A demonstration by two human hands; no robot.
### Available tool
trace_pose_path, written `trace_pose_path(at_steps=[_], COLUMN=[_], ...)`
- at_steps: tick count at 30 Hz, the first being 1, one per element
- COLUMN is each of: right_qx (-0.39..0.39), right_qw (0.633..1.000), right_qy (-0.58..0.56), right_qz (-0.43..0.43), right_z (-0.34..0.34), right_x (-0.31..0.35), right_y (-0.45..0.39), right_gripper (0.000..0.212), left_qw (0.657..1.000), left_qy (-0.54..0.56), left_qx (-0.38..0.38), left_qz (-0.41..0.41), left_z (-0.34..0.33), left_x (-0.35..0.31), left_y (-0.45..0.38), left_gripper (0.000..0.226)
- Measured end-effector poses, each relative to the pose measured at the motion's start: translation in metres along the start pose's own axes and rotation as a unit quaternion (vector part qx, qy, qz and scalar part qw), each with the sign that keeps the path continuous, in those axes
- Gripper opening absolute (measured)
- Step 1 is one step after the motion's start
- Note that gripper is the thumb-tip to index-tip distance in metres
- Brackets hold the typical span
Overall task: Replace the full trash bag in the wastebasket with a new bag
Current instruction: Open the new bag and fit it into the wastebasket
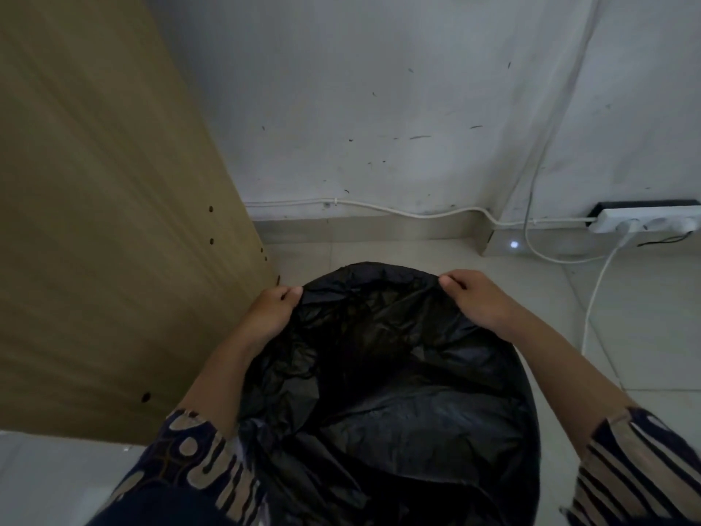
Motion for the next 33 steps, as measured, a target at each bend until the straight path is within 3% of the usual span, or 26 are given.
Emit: trace_pose_path(at_steps=[4,7,13,17,25,29,33], right_qx=[0.011,-0.032,-0.022,0.003,-0.014,-0.036,-0.079], right_qw=[0.993,0.987,0.999,0.999,0.995,0.995,0.996], right_qy=[-0.105,-0.145,-0.016,-0.054,-0.094,-0.093,-0.029], right_qz=[-0.053,-0.056,0.028,0.006,-0.017,-0.006,0.008], right_z=[0.004,0.005,-0.014,-0.012,-0.014,-0.014,-0.001], right_x=[0.003,0.013,0.023,0.022,0.020,0.020,0.011], right_y=[-0.006,-0.018,-0.024,-0.025,-0.030,-0.029,-0.013], right_gripper=[0.019,0.027,0.030,0.028,0.021,0.022,0.029], left_qw=[0.996,0.993,0.996,0.993,0.995,0.996,0.999], left_qy=[0.069,0.107,0.093,0.116,0.090,0.083,0.011], left_qx=[0.038,0.037,0.011,0.023,0.040,-0.001,-0.038], left_qz=[0.042,0.035,-0.013,-0.008,0.015,-0.020,-0.020], left_z=[0.007,0.006,-0.004,-0.005,-0.005,-0.004,0.009], left_x=[-0.006,-0.015,-0.018,-0.019,-0.024,-0.024,-0.005], left_y=[-0.001,-0.002,0.000,-0.003,-0.006,-0.004,0.007], left_gripper=[0.028,0.024,0.033,0.024,0.034,0.029,0.051])
Point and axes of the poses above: each hand's wrist, its own y-axis away from the middle knuckle, its own z-axis out of the back of the hand, x = y × z, the point moved 3 cm from there along -y, towards the middle knuckle, and after that the axes turned 3 degrees about z, right-handed, at the moved point
